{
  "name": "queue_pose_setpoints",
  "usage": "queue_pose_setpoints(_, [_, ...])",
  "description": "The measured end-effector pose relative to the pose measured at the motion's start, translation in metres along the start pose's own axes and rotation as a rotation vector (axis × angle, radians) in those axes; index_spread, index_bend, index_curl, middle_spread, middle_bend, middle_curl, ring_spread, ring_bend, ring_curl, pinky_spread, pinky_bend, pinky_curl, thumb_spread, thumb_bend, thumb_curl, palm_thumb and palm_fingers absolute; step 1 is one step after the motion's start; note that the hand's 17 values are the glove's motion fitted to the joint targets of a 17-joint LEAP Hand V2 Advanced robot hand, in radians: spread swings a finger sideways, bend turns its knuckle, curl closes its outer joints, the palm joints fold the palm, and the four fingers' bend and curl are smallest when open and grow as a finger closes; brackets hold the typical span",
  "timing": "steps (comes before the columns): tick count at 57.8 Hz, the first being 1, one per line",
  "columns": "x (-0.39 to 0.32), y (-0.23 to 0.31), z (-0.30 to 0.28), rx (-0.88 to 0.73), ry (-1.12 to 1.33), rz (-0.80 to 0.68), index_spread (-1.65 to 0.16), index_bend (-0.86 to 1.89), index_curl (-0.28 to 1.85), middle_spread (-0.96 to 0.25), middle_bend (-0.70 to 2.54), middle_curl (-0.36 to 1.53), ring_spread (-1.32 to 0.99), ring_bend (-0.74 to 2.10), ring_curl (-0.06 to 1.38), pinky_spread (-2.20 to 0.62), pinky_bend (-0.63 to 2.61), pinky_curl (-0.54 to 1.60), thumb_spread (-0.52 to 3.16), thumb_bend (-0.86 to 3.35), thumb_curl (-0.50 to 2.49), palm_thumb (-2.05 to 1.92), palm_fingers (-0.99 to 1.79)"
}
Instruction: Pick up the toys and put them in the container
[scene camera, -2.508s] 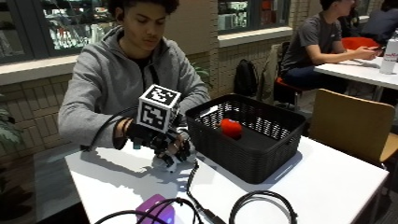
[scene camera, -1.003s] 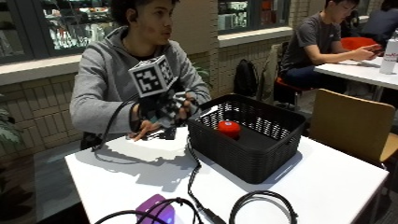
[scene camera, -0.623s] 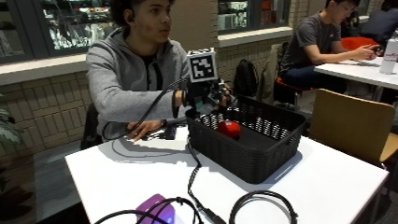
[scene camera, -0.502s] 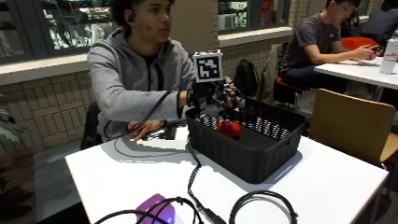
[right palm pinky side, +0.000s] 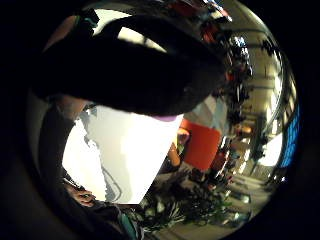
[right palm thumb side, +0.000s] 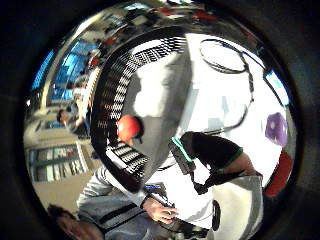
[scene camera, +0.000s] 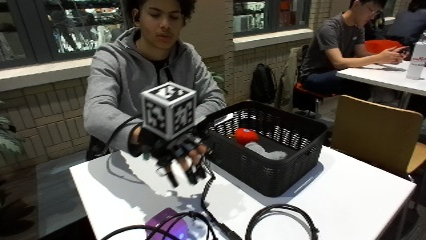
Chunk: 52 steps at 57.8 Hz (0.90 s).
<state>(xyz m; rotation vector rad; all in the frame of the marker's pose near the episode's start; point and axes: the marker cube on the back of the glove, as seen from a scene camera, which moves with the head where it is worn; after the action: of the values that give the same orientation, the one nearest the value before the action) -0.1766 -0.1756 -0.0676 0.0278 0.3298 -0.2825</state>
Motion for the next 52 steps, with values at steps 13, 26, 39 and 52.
queue_pose_setpoints(13, [0.113,0.005,0.061,-0.076,-0.102,0.239,-0.25,0.17,0.18,-0.04,0.41,0.72,-0.11,0.74,0.35,-0.01,1.24,0.34,1.32,0.00,0.34,0.11,-0.08])
queue_pose_setpoints(26, [0.125,-0.016,0.096,-0.027,-0.138,0.180,-0.28,0.16,0.23,0.04,0.18,0.59,-0.05,0.48,0.28,0.03,1.20,0.33,1.25,-0.02,0.34,0.13,-0.15])
queue_pose_setpoints(39, [0.111,-0.032,0.117,0.010,-0.063,0.230,-0.32,0.27,0.30,0.03,0.16,0.49,-0.05,0.45,0.25,-0.07,1.28,0.34,1.39,0.14,0.38,0.40,0.22])
queue_pose_setpoints(52, [0.102,-0.025,0.095,0.212,-0.076,0.191,-0.30,0.28,0.36,-0.11,0.33,0.62,-0.23,0.86,0.39,-0.31,1.20,0.34,1.39,0.29,0.52,0.72,0.81])
